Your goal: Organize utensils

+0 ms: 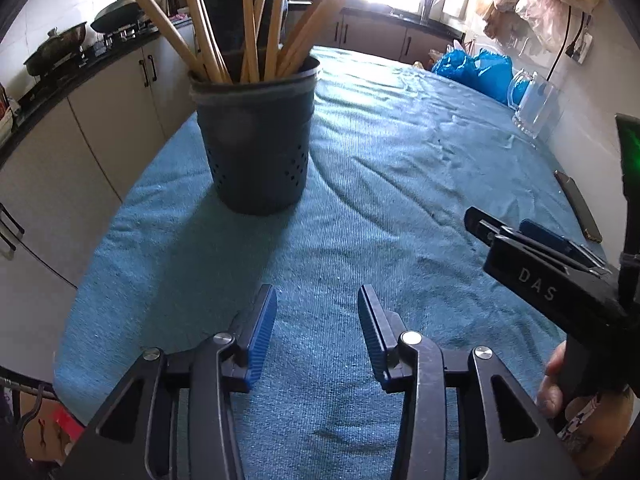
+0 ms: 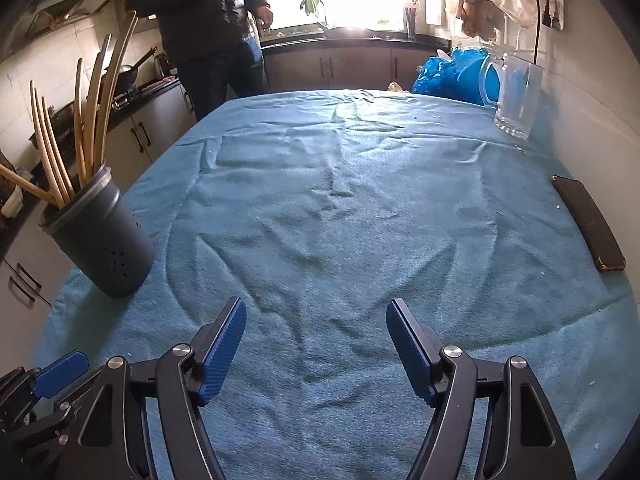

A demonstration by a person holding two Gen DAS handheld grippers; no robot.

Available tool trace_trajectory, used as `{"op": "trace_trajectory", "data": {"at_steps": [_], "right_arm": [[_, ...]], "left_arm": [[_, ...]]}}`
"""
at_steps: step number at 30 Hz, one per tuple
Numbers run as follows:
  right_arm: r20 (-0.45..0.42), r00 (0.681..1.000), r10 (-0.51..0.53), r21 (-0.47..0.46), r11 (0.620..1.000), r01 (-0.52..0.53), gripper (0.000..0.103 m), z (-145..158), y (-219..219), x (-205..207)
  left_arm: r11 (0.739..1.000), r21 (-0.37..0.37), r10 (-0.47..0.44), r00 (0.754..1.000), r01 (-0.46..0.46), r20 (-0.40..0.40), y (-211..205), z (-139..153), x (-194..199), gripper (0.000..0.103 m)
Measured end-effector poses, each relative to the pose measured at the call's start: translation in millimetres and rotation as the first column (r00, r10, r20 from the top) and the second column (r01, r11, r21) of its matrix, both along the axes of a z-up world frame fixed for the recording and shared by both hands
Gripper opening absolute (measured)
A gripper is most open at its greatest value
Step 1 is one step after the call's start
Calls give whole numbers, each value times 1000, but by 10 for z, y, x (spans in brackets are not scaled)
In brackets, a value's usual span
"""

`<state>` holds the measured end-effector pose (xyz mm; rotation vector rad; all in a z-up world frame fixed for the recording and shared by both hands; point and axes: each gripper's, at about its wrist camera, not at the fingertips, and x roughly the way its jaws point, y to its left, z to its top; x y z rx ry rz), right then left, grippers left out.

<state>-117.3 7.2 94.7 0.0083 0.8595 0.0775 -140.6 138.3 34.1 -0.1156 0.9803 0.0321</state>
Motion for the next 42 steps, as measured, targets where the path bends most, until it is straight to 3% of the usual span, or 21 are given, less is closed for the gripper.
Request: {"op": "trace_trajectory", "data": {"at_steps": [10, 19, 42], "right_arm": [[-6, 1000, -25, -38, 999, 25, 77, 5, -73, -62], [1, 999, -32, -32, 999, 32, 80, 23, -147, -116], [-12, 997, -73, 3, 997, 73, 80, -35, -403, -127]], "left_arm": [[1000, 8, -16, 999, 17, -34, -100, -89, 5, 41], [999, 37, -18, 999, 19, -42, -173, -134, 41, 49], [994, 99, -38, 999, 41, -35, -408, -235, 100, 89]]}}
